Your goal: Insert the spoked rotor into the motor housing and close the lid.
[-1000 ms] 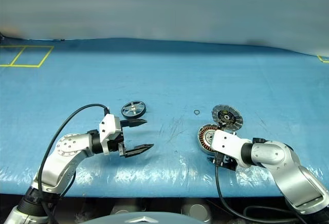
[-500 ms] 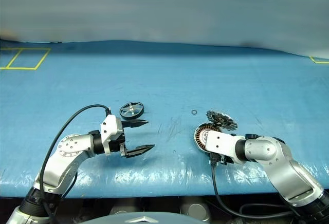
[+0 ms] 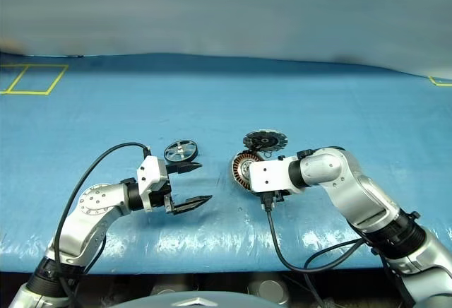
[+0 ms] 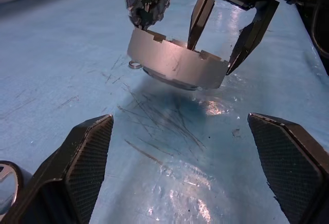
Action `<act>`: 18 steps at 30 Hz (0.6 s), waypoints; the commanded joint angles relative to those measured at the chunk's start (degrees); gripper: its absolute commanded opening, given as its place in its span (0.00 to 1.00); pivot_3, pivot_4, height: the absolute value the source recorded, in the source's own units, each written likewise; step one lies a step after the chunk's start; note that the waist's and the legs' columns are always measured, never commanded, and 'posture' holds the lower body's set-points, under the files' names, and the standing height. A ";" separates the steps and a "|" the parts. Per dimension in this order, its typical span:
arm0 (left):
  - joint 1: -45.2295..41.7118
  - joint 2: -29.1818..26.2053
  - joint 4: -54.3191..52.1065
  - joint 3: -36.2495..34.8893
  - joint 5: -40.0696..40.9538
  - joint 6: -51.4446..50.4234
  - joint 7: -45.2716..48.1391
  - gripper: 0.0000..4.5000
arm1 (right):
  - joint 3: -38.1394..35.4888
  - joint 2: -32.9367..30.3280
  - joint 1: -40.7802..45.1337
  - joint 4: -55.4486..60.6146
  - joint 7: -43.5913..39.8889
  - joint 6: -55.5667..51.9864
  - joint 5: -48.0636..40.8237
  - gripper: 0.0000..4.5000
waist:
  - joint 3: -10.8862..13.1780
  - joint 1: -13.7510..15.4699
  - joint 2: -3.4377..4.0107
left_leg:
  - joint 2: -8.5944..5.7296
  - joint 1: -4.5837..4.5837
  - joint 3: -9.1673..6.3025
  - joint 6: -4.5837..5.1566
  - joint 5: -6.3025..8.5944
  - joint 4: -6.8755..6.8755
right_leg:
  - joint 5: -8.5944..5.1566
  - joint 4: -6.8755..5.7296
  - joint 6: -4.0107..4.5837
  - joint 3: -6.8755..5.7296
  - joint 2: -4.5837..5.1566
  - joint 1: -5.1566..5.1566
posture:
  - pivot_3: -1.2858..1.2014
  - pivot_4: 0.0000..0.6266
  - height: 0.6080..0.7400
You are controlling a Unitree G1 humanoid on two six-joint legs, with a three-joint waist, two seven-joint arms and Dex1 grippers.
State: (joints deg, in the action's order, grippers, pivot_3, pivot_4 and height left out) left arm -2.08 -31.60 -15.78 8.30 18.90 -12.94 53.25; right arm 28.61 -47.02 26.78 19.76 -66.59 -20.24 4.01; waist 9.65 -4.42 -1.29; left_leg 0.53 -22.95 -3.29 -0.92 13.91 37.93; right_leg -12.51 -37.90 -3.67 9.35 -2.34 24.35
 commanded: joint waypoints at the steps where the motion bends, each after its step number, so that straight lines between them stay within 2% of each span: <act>1: 0.52 0.03 -1.11 -0.85 -0.21 1.23 -0.73 1.00 | 2.88 1.34 4.30 -3.52 -2.69 4.91 3.31 0.44 | 0.01 0.02 0.02 | 0.00 -0.01 0.00 0.00 0.00 0.00 | 0.03 0.00 -0.05 0.00 0.01 0.03 | 0.52 0.24 1.00; 10: 2.75 0.14 -2.41 -1.33 0.10 0.96 -2.58 1.00 | 5.74 7.88 10.02 -12.00 -3.71 9.43 7.58 0.44 | 0.01 -0.49 0.02 | 0.04 0.05 0.00 0.00 0.00 0.04 | 0.07 -0.08 -0.09 -0.04 0.00 0.00 | 0.52 0.24 1.00; 17: 3.19 0.23 -2.38 -1.37 0.21 0.95 -3.47 1.00 | 6.23 9.80 9.74 -13.68 -4.09 11.04 9.74 0.44 | 0.01 -0.41 0.02 | 0.03 0.06 -0.05 0.00 0.00 0.03 | 0.07 -0.11 -0.08 -0.12 0.02 0.00 | 0.52 0.24 1.00; 18: 3.15 0.16 -2.14 -1.25 0.00 1.03 -3.44 1.00 | 6.09 10.07 9.59 -13.95 -3.47 11.98 10.22 0.51 | 0.01 -0.46 0.02 | 0.04 0.06 -0.05 0.00 0.00 0.03 | 0.07 -0.11 -0.07 -0.12 0.02 0.00 | 0.52 0.24 1.00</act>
State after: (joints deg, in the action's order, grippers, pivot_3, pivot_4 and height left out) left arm 1.22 -31.57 -15.90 7.83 18.64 -12.82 49.99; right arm 34.93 -37.59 36.07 5.71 -70.99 -9.90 13.51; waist 9.66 -4.88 -1.27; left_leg 0.57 -22.88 -3.33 -0.92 13.91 37.96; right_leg -12.44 -38.01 -3.75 9.23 -2.32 24.34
